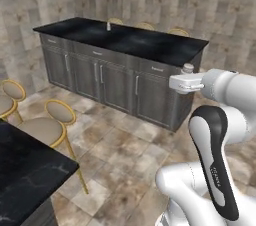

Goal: The dining table condiment station is running low on shaker. Refill the condiment station by opening the cabinet and taking the shaker from the cabinet and placing it on the dining table.

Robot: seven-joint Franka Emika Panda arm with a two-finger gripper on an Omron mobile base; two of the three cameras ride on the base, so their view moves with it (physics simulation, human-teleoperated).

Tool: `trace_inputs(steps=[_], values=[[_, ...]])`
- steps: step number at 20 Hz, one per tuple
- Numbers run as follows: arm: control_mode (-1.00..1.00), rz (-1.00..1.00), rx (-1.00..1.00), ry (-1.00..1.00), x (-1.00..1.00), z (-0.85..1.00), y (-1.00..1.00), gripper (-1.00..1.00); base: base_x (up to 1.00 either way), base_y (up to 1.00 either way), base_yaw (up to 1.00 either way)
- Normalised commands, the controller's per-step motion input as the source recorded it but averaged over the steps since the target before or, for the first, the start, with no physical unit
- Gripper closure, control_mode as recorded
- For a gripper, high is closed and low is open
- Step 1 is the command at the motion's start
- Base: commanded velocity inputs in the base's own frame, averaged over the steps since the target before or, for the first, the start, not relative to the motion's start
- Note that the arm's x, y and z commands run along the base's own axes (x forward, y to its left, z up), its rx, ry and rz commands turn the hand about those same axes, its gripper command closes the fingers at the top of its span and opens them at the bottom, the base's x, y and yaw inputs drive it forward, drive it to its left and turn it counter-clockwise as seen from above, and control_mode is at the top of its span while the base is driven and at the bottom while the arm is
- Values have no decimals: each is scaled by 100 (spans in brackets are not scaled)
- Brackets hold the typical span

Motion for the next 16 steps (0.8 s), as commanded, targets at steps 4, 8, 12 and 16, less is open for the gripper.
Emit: trace_inputs(steps=[4, 8, 12, 16], values=[[100, 0, 0, 0, 0, 0, 0, 100, 78, -100, 19], [100, 0, 0, 0, 0, 0, 0, 100, 77, -100, 19], [100, 0, 0, 0, 0, 0, 0, 100, 75, -100, 19], [100, 0, 0, 0, 0, 0, 0, 100, 75, -100, 20]])
